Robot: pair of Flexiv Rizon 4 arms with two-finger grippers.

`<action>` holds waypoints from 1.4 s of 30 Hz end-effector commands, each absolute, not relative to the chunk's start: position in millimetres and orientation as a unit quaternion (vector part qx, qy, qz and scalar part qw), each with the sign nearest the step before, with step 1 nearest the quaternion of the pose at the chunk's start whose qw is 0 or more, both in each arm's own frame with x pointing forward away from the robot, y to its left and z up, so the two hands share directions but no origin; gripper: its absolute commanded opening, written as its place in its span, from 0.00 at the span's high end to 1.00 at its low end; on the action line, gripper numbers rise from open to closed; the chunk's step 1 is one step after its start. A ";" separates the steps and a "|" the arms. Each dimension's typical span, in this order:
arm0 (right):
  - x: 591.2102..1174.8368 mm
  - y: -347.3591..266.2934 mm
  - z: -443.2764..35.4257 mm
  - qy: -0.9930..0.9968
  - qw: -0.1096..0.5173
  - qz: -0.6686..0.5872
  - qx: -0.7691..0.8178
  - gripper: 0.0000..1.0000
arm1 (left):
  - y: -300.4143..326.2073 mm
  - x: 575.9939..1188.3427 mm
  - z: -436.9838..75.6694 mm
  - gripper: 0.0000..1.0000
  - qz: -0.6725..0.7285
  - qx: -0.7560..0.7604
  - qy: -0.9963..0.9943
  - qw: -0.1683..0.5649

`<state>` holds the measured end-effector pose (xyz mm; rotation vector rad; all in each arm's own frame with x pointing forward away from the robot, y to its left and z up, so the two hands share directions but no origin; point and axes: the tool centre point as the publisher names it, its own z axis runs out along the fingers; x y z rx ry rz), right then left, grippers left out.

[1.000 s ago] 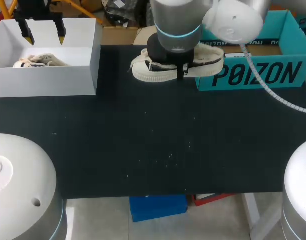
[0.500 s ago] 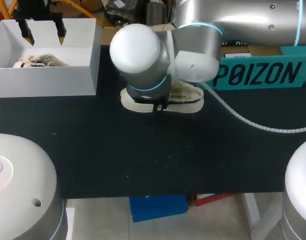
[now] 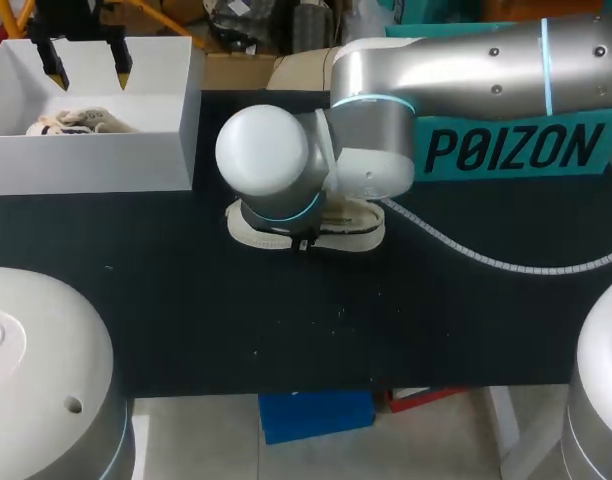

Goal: Take the shoe out of the shoebox, open the shoe tongue, remove and reinsert the insole, then place the shoe into the shoebox

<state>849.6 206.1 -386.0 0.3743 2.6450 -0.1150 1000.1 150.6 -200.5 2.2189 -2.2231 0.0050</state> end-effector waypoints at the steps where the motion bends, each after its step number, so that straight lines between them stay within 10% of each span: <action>1: 843.2 190.4 -385.4 0.963 0.241 0.003 0.116 1.00 | 150.3 1000.1 -200.1 0.00 0.001 0.707 -0.707 0.000; 25: 827.9 178.5 -390.4 0.973 0.210 0.086 -0.030 1.00 | 150.3 1000.1 -200.1 0.00 0.001 0.707 -0.707 0.000; 27: 827.4 179.9 -390.7 0.976 0.201 0.075 -0.040 0.76 | 150.3 1000.1 -200.1 0.00 0.001 0.707 -0.707 0.000; 28: 826.8 180.3 -391.8 0.978 0.196 0.063 -0.044 0.18 | 150.3 1000.1 -200.1 0.00 0.001 0.707 -0.707 0.000; 29: 826.7 180.3 -392.2 0.978 0.194 0.057 -0.044 0.00 | 150.3 1000.1 -200.1 0.00 0.001 0.707 -0.707 0.000; 42: 836.1 166.8 -348.9 0.983 0.174 0.052 0.010 0.00 | 150.3 1000.1 -200.1 0.00 0.001 0.707 -0.707 0.000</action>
